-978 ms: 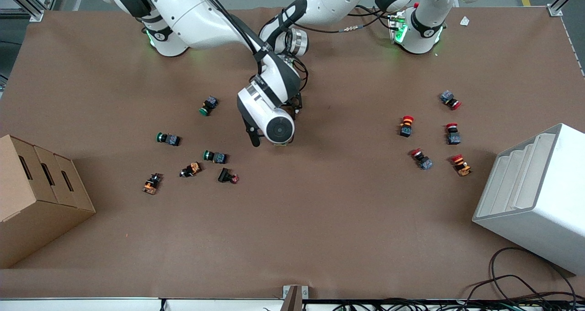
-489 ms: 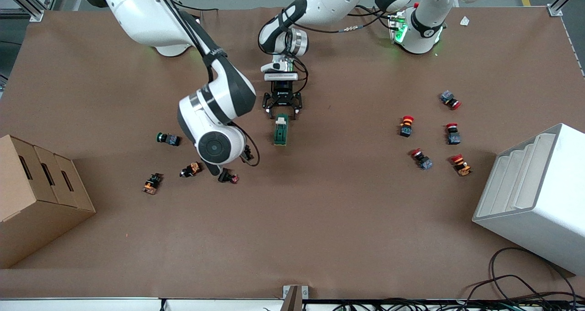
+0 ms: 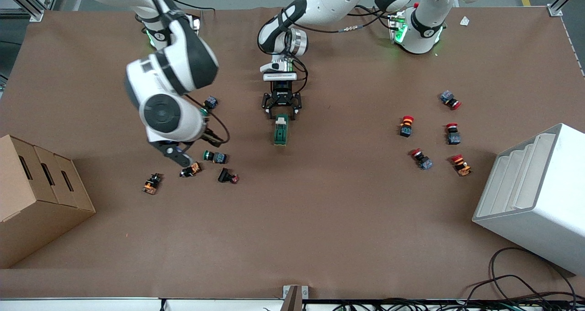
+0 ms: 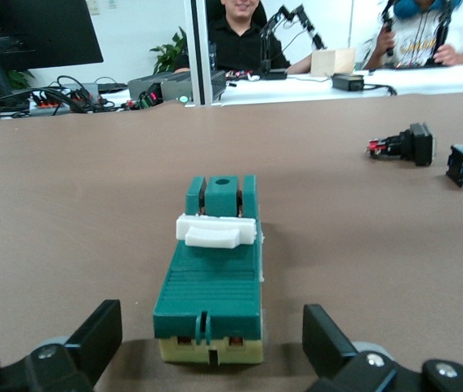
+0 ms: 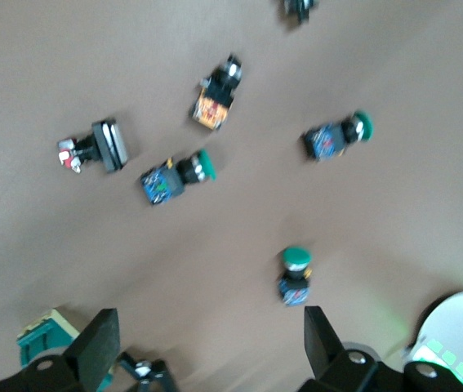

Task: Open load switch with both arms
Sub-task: 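Withdraw the right gripper from the switch back toward its rest pose, then lift the left gripper off the green switch and move it away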

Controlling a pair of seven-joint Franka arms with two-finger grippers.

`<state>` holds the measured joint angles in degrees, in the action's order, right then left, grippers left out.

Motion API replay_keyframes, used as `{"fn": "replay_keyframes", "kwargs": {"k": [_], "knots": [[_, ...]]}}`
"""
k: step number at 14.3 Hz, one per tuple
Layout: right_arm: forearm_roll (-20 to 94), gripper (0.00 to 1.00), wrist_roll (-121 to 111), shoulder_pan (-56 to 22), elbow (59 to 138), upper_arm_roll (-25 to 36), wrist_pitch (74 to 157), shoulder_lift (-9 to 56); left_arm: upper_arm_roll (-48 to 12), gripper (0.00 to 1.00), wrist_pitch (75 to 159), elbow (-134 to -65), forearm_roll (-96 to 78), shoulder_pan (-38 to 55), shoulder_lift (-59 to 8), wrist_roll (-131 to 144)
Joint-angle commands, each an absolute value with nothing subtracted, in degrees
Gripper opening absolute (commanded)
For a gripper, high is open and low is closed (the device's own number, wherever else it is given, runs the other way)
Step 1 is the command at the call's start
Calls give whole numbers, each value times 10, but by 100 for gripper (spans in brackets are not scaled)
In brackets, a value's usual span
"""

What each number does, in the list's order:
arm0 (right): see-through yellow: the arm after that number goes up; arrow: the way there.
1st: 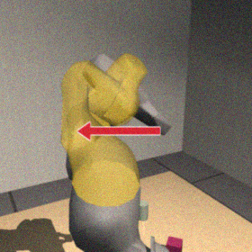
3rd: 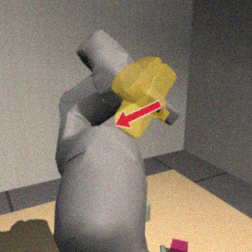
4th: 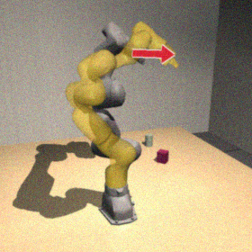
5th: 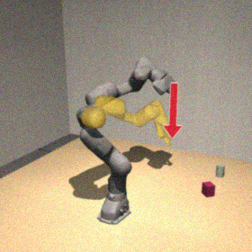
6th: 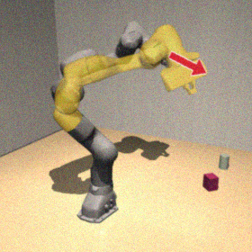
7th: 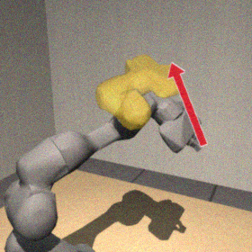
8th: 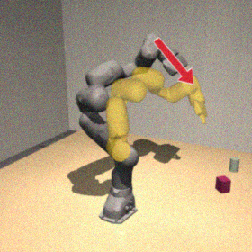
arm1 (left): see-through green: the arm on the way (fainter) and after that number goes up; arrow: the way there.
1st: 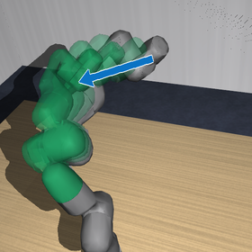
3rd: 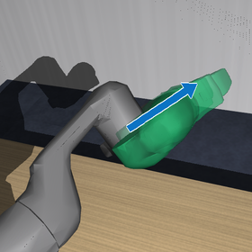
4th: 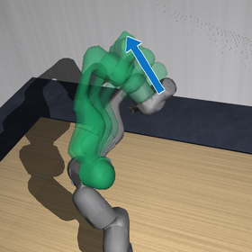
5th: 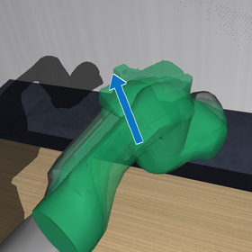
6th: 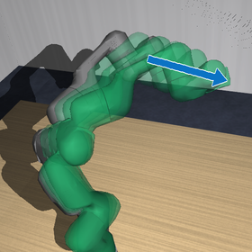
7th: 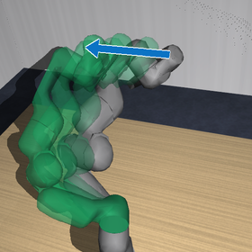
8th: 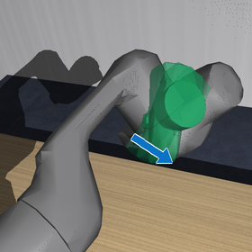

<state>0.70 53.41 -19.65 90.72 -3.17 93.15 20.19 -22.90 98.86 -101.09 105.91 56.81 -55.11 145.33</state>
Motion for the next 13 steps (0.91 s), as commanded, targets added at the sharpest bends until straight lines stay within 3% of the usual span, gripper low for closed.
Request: {"fn": "replay_keyframes", "kwargs": {"k": [1, 5, 10, 13], "knots": [[0, 100, 388, -129, 942, -43, 932, 147, -241, 99, 1010, -1000, 991, 563, -520, 1379], [-11, 100, 217, -46, 940, -42, 926, 109, -266, 99, 1037, -973, 898, 530, -471, 1289], [-39, 100, 146, -4, 936, -43, 928, 87, -349, 100, 1037, -881, 737, 422, -416, 1082], [-39, 100, 99, 14, 928, -42, 925, 78, -355, 100, 1037, -832, 616, 384, -375, 964]]}}
